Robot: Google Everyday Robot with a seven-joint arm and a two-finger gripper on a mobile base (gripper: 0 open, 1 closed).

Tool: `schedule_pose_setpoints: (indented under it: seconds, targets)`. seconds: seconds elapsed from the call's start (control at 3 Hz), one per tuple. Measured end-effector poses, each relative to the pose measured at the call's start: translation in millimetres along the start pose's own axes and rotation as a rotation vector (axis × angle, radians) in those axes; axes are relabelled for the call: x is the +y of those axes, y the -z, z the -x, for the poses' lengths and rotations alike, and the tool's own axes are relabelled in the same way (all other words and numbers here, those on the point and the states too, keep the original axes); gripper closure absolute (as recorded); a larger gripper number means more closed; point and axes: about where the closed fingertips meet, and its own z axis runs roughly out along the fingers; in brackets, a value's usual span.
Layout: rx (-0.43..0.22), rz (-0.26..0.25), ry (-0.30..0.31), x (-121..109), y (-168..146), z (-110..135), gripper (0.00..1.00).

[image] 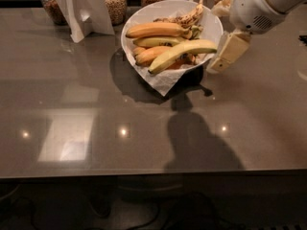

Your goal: Pick banana from white bowl

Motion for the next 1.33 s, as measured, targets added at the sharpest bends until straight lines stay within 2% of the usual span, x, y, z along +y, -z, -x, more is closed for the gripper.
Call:
schedule_pose_setpoints:
  seconds: [0.33,0.67,1.0,1.33]
  targets:
    - [-0.032,-0.006,0.01,-18,-16,8,0.42]
    - [-0.055,-0.001,0.023,-28,-29,15,0.54]
    - [-0.067,0.008,0.038,-34,-42,20,0.51]
    - [-0.066,0.026,0.052,-37,-56,23,0.41]
